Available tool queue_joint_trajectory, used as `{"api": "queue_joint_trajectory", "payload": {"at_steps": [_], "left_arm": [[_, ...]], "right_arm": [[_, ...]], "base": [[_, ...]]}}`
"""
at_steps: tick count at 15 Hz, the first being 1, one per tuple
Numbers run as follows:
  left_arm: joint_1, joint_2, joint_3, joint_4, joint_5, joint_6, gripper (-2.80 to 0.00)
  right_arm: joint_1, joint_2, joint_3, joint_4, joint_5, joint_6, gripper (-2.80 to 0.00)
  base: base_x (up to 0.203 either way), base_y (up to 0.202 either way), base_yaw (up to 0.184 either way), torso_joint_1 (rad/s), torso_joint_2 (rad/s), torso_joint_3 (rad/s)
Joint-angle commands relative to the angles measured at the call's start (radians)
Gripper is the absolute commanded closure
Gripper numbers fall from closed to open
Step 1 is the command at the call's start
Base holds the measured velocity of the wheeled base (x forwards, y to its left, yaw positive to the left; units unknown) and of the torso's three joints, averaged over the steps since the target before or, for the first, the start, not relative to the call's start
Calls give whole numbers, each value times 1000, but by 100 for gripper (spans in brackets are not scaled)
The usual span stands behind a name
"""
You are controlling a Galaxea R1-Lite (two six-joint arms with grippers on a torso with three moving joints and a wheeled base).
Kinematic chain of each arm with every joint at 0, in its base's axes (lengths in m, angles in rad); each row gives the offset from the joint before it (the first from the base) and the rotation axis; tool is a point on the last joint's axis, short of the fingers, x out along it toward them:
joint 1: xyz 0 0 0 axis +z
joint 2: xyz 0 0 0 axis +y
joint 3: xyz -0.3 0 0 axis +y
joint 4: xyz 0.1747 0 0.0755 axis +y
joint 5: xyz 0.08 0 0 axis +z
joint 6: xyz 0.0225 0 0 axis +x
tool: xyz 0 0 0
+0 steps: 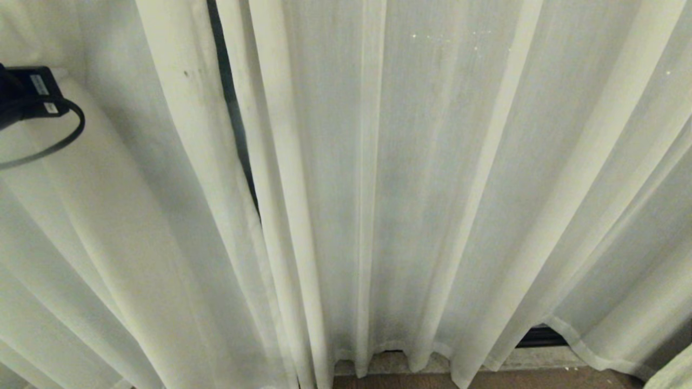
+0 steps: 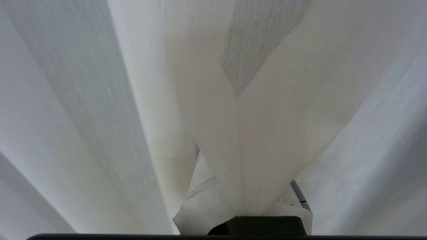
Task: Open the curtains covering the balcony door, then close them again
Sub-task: Pull the inner curtains open on both sides
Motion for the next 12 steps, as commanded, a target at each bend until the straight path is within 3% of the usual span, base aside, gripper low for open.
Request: {"api": "queue_joint_trajectory", "payload": {"at_steps": [1, 12], "left_arm": [[9, 4, 2, -4, 0, 1, 0], [22, 12, -1, -2, -5, -1, 0]], "right_arm": [[2, 2, 0, 0, 0, 0, 0], [1, 2, 0, 0, 0, 0, 0]], "base": [[0, 0, 0, 0, 0, 0], [0, 0, 0, 0, 0, 0]]}}
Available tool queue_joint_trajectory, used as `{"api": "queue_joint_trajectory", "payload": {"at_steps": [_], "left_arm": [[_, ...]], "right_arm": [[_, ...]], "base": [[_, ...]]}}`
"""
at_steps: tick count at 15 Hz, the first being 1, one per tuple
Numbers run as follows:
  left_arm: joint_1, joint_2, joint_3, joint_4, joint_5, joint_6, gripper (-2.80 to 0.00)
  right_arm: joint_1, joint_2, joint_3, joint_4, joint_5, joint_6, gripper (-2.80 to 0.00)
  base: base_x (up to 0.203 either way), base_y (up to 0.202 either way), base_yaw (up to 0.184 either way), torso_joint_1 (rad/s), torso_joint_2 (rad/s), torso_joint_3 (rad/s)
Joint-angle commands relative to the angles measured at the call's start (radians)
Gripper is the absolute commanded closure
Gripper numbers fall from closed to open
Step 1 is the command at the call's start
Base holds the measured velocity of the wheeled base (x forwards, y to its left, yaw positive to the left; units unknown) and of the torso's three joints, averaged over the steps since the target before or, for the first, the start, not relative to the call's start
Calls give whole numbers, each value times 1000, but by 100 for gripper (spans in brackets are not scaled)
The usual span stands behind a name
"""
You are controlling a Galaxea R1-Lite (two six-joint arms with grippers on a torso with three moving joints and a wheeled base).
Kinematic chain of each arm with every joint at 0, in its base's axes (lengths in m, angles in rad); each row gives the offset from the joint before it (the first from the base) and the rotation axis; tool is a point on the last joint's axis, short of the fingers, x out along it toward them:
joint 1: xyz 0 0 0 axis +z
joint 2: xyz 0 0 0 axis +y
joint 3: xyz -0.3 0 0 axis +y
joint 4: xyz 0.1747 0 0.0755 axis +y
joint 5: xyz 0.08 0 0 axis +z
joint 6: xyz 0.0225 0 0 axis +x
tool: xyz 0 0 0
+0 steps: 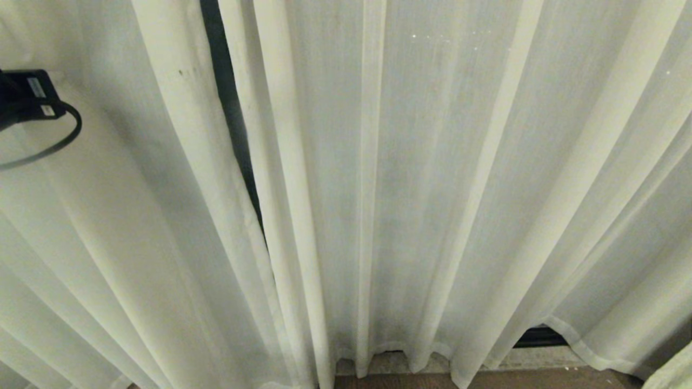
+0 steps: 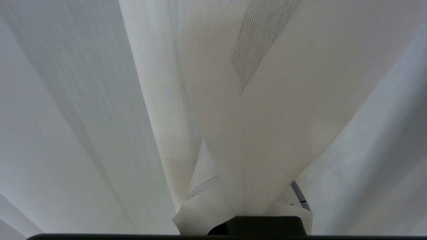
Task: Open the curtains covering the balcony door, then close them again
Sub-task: Pull the inner curtains open on both sides
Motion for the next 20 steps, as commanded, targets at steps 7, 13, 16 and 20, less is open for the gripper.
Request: {"api": "queue_joint_trajectory", "payload": {"at_steps": [7, 13, 16, 20], "left_arm": [[1, 1, 6, -3, 6, 2, 0], [10, 2, 6, -3, 6, 1, 0], [19, 2, 6, -3, 6, 1, 0], [21, 3, 9, -3, 7, 0, 0]], "right_arm": [[0, 2, 0, 0, 0, 0, 0], [0, 2, 0, 0, 0, 0, 0], [0, 2, 0, -1, 0, 0, 0], [0, 2, 0, 0, 0, 0, 0]], "base": [[0, 12, -2, 0, 0, 0], [0, 177, -2, 2, 2, 1], [0, 187, 1, 3, 2, 4], [0, 188, 1, 4, 3, 2]]}}
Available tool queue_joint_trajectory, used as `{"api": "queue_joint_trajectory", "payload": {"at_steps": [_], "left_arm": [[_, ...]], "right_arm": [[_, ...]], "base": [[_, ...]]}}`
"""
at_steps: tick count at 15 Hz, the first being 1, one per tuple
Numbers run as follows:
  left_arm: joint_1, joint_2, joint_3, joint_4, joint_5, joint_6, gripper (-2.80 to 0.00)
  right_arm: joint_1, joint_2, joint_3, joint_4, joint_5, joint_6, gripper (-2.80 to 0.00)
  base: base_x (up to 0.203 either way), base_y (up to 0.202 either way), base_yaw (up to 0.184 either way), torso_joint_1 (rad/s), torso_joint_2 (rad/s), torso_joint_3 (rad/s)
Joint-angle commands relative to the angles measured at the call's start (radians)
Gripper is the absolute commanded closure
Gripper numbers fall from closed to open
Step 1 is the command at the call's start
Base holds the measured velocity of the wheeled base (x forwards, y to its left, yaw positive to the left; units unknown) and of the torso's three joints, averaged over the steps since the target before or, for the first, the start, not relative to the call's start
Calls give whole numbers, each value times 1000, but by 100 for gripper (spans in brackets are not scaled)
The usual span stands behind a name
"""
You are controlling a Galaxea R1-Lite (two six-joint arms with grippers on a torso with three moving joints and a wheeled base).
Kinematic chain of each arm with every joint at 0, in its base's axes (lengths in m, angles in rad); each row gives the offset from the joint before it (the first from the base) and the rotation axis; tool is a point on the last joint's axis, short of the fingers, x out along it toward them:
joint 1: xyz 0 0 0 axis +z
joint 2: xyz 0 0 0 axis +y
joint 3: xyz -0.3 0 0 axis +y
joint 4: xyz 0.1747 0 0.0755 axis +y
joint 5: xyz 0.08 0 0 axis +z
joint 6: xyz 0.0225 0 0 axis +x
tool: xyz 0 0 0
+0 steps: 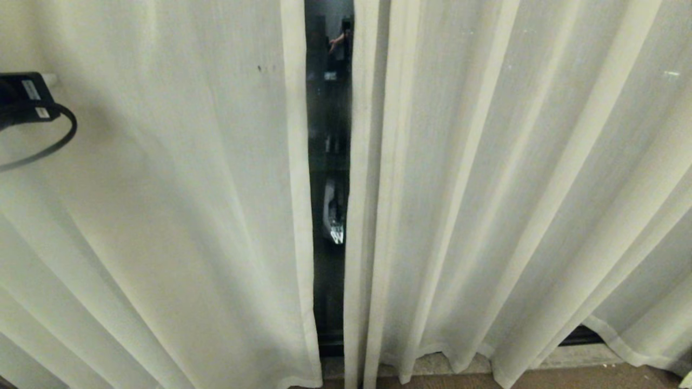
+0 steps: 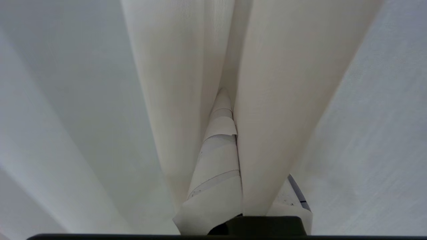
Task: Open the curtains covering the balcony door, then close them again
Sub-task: Pull the inner curtains open on both sides
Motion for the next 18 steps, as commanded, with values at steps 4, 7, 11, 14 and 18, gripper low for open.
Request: {"api": "queue_joint_trajectory", "payload": {"at_steps": [4, 7, 11, 14, 18], "left_arm": [[7, 1, 10, -5, 0, 3, 0], [33, 4, 10, -5, 0, 2, 0], [45, 3, 20, -9, -1, 2, 0], [43, 3, 21, -9, -1, 3, 0], [43, 3, 21, -9, 0, 2, 0]], "right_arm": [[0, 2, 0, 0, 0, 0, 0], [0, 2, 0, 0, 0, 0, 0], [0, 2, 0, 0, 0, 0, 0], [0, 2, 0, 0, 0, 0, 0], [0, 2, 0, 0, 0, 0, 0]], "base": [[0, 191, 2, 1, 2, 2], [0, 189, 1, 4, 0, 2], [0, 192, 0, -1, 0, 2], [0, 191, 2, 2, 3, 1], [0, 191, 2, -1, 0, 2]]}}
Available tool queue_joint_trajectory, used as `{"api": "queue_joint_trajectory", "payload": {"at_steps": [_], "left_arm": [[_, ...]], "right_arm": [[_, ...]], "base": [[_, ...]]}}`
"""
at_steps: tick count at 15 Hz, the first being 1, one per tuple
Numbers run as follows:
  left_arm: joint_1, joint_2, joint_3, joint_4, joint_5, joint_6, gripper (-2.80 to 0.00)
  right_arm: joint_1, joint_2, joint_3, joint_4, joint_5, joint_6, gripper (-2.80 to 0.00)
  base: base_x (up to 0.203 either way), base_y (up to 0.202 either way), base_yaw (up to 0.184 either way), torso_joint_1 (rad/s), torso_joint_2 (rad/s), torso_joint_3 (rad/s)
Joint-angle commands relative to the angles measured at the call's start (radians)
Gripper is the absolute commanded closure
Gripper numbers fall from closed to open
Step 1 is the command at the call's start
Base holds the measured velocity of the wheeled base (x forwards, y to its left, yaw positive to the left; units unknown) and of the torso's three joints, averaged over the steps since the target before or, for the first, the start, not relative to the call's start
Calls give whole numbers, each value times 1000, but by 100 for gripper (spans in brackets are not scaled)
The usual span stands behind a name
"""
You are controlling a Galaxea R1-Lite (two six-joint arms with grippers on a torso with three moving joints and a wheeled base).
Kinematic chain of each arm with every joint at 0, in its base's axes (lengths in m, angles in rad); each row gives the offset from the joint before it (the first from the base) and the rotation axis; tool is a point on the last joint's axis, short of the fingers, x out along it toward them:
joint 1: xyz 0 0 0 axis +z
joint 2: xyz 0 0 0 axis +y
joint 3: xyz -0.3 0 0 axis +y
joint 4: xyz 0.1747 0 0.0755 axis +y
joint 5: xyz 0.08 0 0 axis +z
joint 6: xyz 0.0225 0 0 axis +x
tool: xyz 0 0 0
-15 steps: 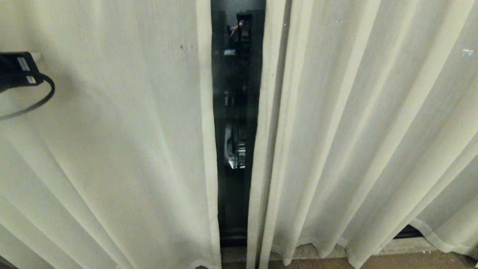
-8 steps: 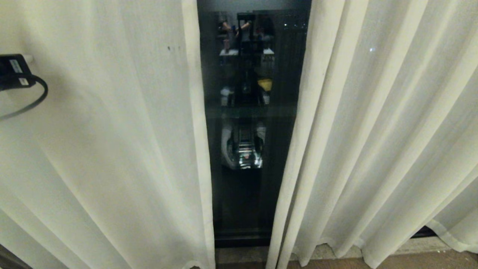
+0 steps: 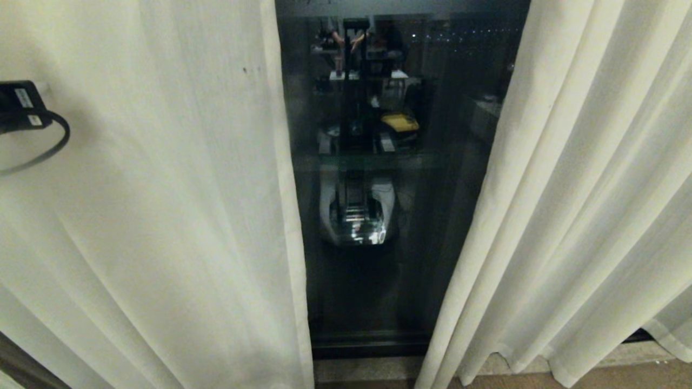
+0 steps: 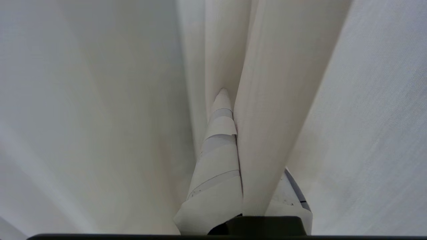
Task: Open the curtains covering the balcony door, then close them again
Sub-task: Pull the inner curtains open on both sides
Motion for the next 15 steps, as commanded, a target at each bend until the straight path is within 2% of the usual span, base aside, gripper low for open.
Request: {"api": "queue_joint_trajectory", "payload": {"at_steps": [1, 15], "left_arm": [[1, 1, 2, -3, 0, 0, 0], [2, 2, 23, -7, 5, 1, 0]], "right_arm": [[1, 2, 0, 0, 0, 0, 0], [0, 2, 0, 0, 0, 0, 0]], "base": [[0, 191, 1, -2, 3, 2], [0, 189, 0, 2, 1, 2]]}}
